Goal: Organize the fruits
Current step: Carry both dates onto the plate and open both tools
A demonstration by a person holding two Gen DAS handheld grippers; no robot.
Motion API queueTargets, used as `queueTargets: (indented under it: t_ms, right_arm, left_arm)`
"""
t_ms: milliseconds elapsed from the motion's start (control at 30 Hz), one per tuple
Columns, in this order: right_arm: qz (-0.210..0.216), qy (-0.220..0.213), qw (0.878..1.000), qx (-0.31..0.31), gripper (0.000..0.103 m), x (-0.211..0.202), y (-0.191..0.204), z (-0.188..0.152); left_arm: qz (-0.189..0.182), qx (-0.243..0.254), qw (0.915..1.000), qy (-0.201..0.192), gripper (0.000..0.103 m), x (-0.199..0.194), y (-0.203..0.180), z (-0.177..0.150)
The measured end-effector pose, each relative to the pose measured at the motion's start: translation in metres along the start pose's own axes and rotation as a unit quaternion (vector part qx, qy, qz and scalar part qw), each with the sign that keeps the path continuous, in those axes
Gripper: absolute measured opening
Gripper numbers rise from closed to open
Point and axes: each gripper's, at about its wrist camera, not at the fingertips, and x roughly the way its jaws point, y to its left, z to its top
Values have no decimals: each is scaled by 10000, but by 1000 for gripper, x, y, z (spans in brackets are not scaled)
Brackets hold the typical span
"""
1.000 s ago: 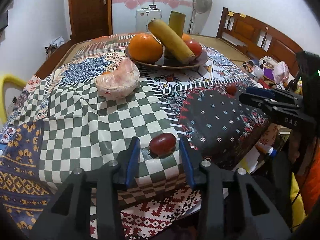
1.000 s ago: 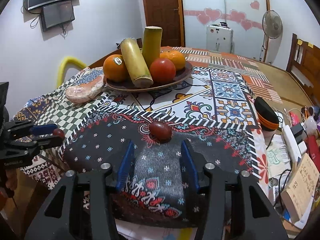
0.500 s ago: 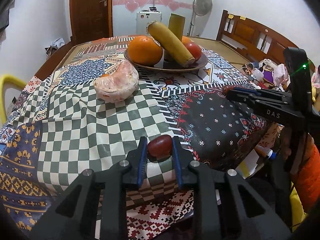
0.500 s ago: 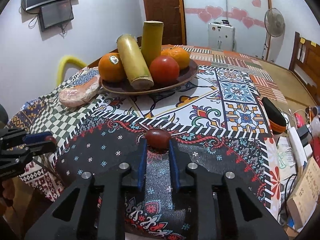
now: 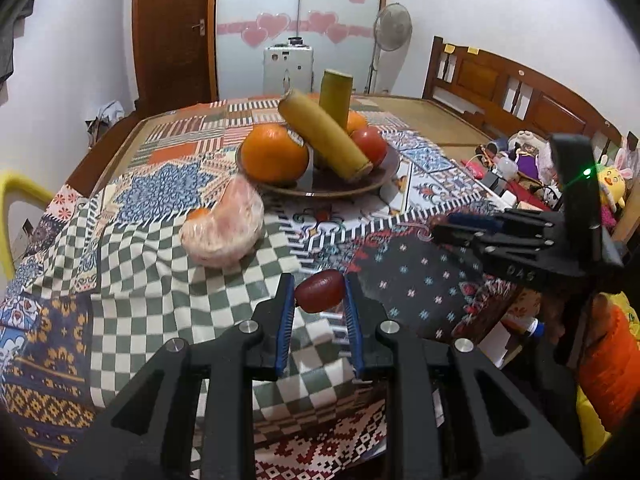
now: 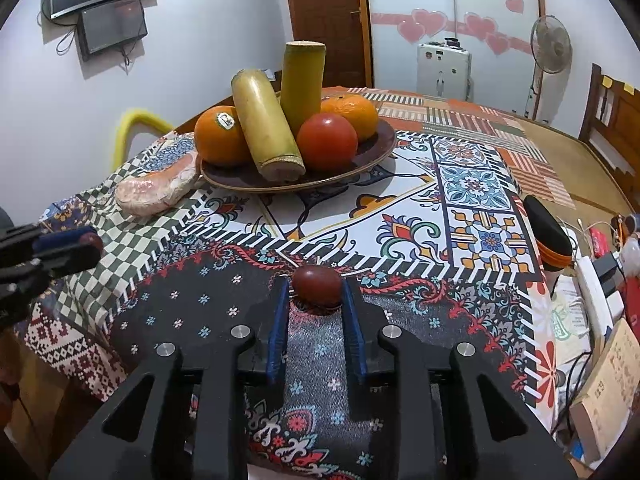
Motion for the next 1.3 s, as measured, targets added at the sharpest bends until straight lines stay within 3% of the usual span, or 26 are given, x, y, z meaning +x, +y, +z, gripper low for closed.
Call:
queueTargets:
  t_ms: [467, 933, 1300]
  right_arm:
    - [166, -57, 9997, 152, 22, 9, -5, 11]
    - [165, -637, 9978, -1, 22, -13, -14, 47]
    - [317, -377, 9987, -154, 22, 23, -16, 61]
  left_arm:
    - [-81, 47, 9999, -92, 24, 10, -6, 15]
    - [54, 105, 9994, -324, 24, 35, -10, 65]
    - [71, 104, 9999, 61, 24, 86, -9, 82]
